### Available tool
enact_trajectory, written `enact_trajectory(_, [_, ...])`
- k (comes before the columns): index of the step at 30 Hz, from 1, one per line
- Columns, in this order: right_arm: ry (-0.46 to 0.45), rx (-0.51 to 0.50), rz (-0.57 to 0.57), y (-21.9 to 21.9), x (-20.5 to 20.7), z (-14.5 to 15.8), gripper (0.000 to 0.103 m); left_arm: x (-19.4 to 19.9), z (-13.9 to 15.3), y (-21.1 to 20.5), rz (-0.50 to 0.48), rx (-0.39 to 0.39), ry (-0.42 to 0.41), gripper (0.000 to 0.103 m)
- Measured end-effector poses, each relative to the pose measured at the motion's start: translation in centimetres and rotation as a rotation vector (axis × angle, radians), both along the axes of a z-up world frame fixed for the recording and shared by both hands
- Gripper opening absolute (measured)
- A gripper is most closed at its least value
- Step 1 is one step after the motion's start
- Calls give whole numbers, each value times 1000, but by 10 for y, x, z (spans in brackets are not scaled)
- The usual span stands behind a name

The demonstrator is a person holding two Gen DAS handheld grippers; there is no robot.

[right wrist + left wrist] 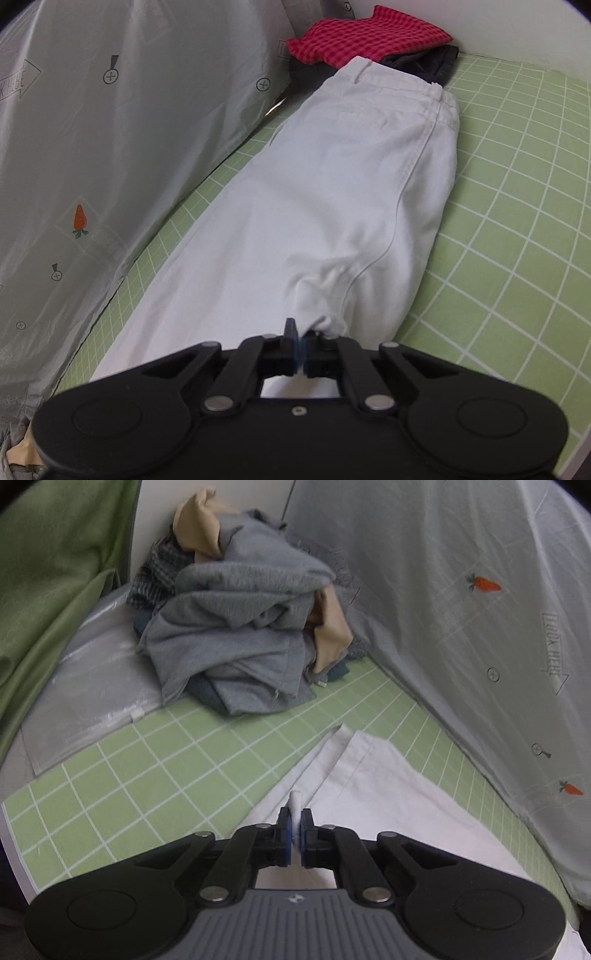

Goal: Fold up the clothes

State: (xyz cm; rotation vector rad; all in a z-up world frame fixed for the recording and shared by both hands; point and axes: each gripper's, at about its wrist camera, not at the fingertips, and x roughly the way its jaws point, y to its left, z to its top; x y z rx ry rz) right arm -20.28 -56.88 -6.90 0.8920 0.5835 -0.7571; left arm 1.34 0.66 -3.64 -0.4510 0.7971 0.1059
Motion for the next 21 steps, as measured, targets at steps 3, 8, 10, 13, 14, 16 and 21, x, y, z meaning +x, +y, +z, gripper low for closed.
enact_trajectory(3, [12, 4, 14, 7, -9, 0, 2, -10, 10, 4, 9, 51, -4, 6])
enact_trajectory(8, [164, 41, 89, 10, 1, -38, 6, -19, -64, 18, 61, 118, 178, 6])
enact_trajectory(10, [195, 38, 118, 11, 6, -39, 12, -25, -80, 21, 56, 128, 206, 6])
enact_trajectory(13, [223, 24, 163, 12, 13, -33, 32, -28, -79, 19, 53, 148, 189, 7])
enact_trajectory(14, [235, 12, 185, 13, 17, -30, 36, -27, -79, 19, 56, 150, 192, 7])
enact_trajectory(16, [273, -27, 234, 17, 26, -24, 43, -26, -81, 19, 62, 153, 202, 10])
enact_trajectory(21, [336, -206, 372, 40, 47, 5, 63, -31, -84, 17, 73, 162, 237, 34])
